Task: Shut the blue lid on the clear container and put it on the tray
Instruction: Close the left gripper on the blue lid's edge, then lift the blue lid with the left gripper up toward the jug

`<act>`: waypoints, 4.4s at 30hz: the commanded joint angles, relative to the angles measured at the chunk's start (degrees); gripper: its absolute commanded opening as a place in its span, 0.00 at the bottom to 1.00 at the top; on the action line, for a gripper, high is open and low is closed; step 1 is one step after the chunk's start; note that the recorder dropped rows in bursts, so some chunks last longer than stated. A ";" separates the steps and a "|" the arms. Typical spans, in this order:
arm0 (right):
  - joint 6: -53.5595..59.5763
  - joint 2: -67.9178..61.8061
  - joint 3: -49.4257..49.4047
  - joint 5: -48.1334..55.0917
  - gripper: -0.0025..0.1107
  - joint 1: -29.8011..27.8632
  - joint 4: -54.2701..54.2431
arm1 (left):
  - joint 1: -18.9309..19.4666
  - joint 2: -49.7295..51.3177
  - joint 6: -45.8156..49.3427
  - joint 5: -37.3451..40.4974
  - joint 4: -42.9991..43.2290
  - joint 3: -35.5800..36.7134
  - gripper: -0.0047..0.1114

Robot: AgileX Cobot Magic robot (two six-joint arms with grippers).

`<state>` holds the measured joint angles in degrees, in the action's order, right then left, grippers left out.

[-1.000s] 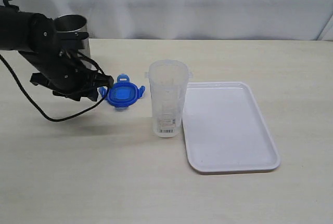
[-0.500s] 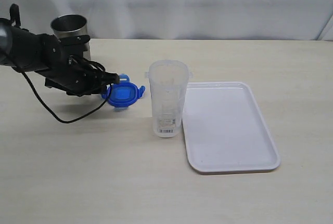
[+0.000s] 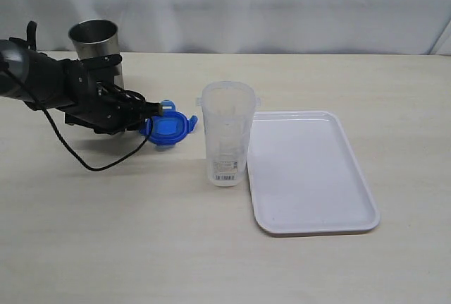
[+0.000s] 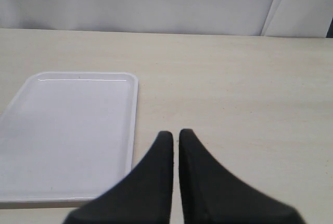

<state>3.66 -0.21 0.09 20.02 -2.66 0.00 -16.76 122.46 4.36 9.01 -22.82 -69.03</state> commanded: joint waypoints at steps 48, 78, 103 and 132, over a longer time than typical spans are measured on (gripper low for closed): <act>0.01 0.21 -0.09 -0.17 0.06 0.11 0.00 | -2.96 0.94 -0.08 -2.11 -1.77 -0.46 0.25; 0.01 0.21 -0.09 -0.17 0.06 0.11 0.00 | -2.96 -6.90 1.82 7.86 10.19 -0.46 0.04; 0.01 0.21 -0.09 -0.17 0.06 0.11 0.00 | -2.96 -26.74 8.55 13.74 17.85 -0.36 0.04; 0.01 0.21 -0.09 -0.17 0.06 0.11 0.00 | -19.60 -29.86 51.41 -3.97 18.15 -0.36 0.04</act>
<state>3.66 -0.21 0.09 20.02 -2.66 0.00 -35.23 93.01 53.95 4.65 -4.77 -69.48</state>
